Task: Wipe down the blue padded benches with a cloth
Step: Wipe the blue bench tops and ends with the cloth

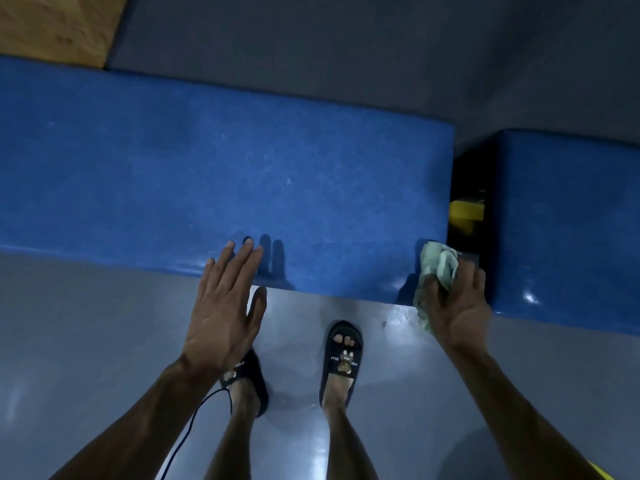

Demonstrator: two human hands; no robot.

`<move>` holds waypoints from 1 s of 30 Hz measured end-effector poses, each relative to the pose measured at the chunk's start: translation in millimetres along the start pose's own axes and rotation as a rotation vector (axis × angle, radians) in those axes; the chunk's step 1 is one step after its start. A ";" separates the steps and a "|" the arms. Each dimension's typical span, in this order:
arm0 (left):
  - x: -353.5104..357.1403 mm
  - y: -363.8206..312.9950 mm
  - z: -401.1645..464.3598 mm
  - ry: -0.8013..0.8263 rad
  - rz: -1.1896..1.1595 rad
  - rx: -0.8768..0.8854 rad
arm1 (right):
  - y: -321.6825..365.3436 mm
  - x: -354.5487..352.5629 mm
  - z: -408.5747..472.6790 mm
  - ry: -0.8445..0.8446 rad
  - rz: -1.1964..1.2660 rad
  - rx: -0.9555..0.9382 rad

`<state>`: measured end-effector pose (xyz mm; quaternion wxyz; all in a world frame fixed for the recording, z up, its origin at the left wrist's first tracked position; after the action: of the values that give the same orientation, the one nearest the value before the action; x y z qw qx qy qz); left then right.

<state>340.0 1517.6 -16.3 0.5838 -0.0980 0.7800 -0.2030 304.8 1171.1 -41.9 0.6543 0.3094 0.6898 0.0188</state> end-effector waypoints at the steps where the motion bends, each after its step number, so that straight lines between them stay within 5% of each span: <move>1: -0.3 0.9 0.7 0.002 -0.002 0.009 | 0.6 0.1 -1.4 0.013 -0.007 -0.022; 11: -2.4 6.0 14.9 0.045 -0.020 0.036 | 6.6 10.1 2.7 -0.164 0.057 0.248; 14: -4.0 11.3 16.5 0.065 -0.012 0.039 | 57.9 24.1 -16.0 -0.167 0.088 0.068; 19: -12.2 25.4 16.1 0.074 0.001 0.043 | 156.4 76.9 -30.0 0.131 0.004 -0.286; 22: -20.0 40.5 16.6 0.061 -0.017 0.037 | 136.8 63.5 -14.3 0.234 -0.072 -0.390; 26: -27.5 63.2 14.7 0.044 -0.020 0.019 | 61.9 8.4 4.9 0.058 -0.154 -0.131; 30: -31.7 86.9 9.4 0.035 -0.036 -0.014 | 77.3 20.2 -5.3 -0.011 -0.165 0.034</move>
<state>365.7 1606.1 -28.4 0.5654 -0.1125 0.7897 -0.2096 332.1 1244.7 -25.8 0.6518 0.2630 0.7096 -0.0486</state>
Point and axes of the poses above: each hand's wrist, its own z-axis towards the middle knuckle, its own x-axis out of the palm, y = z × x, the point moved 3 cm from there along z, towards the middle knuckle, and after that the axes turned 5 degrees about -x, right-handed, at the moved point
